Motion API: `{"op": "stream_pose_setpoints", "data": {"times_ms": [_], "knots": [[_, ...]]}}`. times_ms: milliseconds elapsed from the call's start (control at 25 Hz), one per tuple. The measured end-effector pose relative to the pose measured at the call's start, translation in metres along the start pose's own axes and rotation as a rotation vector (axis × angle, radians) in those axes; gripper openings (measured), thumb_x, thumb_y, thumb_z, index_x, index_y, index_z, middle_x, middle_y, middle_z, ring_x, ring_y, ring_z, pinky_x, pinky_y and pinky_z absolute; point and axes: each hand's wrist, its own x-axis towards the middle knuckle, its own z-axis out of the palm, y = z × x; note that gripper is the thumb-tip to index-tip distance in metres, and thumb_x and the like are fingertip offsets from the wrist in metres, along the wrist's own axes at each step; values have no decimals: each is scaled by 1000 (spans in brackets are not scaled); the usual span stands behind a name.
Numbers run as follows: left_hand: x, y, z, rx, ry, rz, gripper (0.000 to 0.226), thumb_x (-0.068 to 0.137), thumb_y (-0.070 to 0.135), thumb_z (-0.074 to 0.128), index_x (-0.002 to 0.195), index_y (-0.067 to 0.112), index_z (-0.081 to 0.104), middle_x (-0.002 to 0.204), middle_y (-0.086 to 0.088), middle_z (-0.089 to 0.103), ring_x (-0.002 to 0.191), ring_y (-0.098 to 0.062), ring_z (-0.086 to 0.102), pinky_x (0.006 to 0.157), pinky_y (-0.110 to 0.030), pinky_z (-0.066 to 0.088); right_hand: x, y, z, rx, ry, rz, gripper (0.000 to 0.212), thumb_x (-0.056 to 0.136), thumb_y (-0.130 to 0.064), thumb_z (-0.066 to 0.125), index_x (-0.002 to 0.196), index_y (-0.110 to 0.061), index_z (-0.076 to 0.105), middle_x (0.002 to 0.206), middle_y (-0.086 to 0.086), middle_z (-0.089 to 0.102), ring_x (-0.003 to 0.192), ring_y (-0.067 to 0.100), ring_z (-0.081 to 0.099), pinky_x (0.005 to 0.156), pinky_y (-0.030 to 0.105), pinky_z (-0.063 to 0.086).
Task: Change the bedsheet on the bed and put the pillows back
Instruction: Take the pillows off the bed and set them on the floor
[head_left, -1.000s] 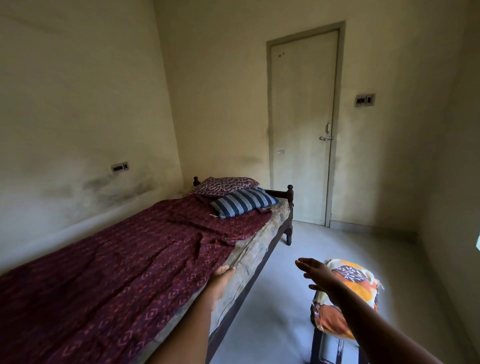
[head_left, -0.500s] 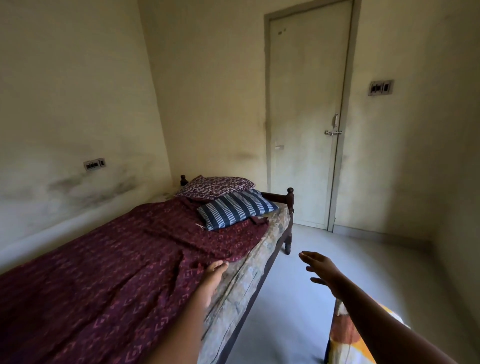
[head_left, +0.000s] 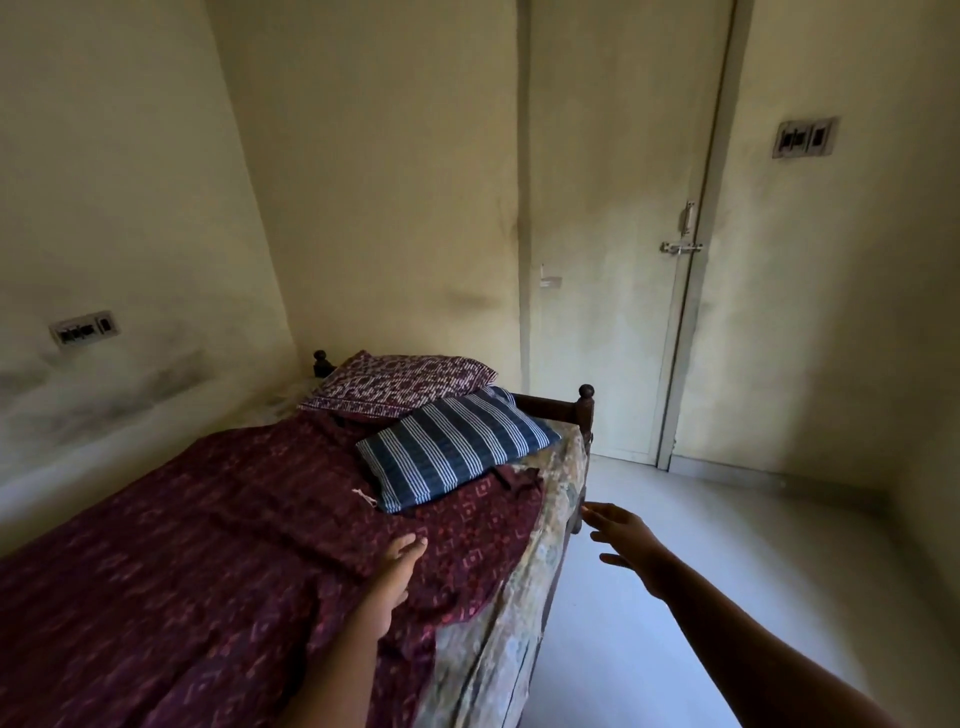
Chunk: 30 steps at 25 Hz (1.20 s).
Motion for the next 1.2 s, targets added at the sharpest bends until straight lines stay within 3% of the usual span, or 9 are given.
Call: {"op": "stream_pose_setpoints", "data": {"times_ms": [280,440,800,920,1080,1200], "knots": [[146,47,20,57,2,6,44,96,32,48,136,16,42,143,-7,42,130,-25,40,97,-39,35,150,-16,4,7,5,18,34,91,-32,58,121,-16,58,114,7,60,100,17,53,75,29,46],[237,67,37,33,41,-23,45,96,32,46,139,16,39,145,-6,38,132,-25,38,103,-41,33,253,-21,1,-4,-33,40,31,91,-30,58,119,-17,58,105,4,60,98,18,53,81,33,46],[329,84,52,-15,89,-73,40,97,20,45,136,11,41,146,-13,36,133,-31,35,104,-45,31,392,-66,0,53,-121,-6,26,92,-27,56,116,-18,59,104,-1,60,98,14,54,74,25,46],[349,92,51,71,113,-24,40,97,19,44,136,11,41,144,-13,39,132,-29,37,103,-40,32,419,-77,10,103,-142,-65,25,93,-25,55,116,-16,59,108,2,60,99,13,55,70,20,45],[428,107,49,244,105,67,40,97,26,46,136,15,43,141,-10,43,129,-25,42,99,-30,34,476,-73,39,142,-144,-139,25,93,-22,55,116,-15,59,89,-9,60,81,2,54,68,22,43],[518,113,44,391,45,133,39,97,27,46,135,19,43,142,-8,43,131,-24,41,99,-31,35,540,-57,64,71,-154,-205,26,93,-20,55,116,-9,60,82,-13,59,69,-5,55,58,17,44]]}}
